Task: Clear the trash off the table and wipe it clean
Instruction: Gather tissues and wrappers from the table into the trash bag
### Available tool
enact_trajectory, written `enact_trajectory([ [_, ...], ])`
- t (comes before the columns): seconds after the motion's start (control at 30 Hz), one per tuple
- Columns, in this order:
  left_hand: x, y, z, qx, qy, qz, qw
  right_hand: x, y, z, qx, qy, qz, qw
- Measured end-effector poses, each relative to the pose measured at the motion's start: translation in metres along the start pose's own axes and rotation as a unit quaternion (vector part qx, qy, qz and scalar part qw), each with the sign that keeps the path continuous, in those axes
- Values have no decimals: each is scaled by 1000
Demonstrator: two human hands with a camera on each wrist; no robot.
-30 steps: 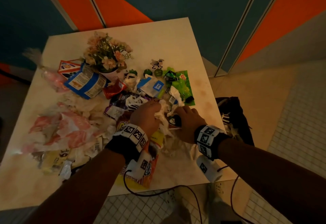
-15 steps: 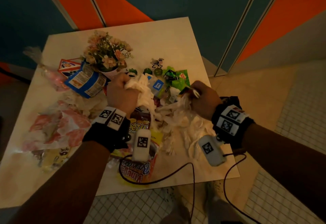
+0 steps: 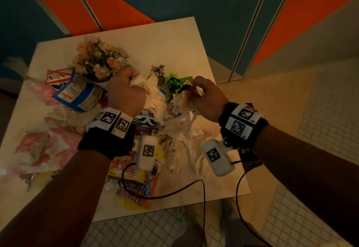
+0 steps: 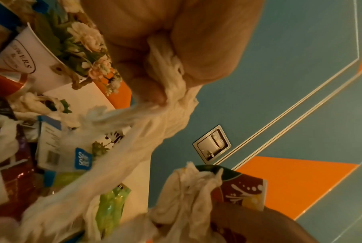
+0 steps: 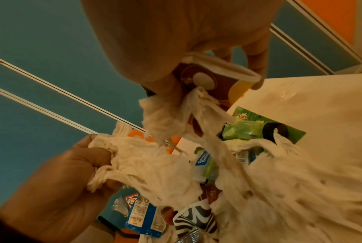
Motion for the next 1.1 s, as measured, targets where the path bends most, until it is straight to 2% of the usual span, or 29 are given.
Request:
enact_trajectory([
  [0.1,1,4,-3,1,16,10,1000,4,0,0,17,10,48,999],
  [0.27,3,20,7,-12,20,-37,999,28,-2,-5,8,30,37,999],
  [0.43,-2,59,16,-55,33,-82,995,76,0,-20,4,87,22,996],
  [0.63,-27,116,21,-95,35,-149,984,141,17,-47,0,143,53,988],
  [0.73,-53,135,24,-101,14,-183,978,171,34,-62,5,168,76,983],
  [0.87,-109,154,30,-90,-46,-211,972,203,77,-81,-32,189,80,978],
  [1.1,-231,164,32,-43,-137,-198,970,224,178,-110,-159,174,68,969],
])
Point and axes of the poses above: each hand's wrist, its own z-axis towards the middle knuckle, its own x-axis out of the back of the hand, y = z × x, the point moved 10 cm from there along z, towards the middle knuckle, and after that the axes turned 12 degrees about -y, right-handed, at the moved point
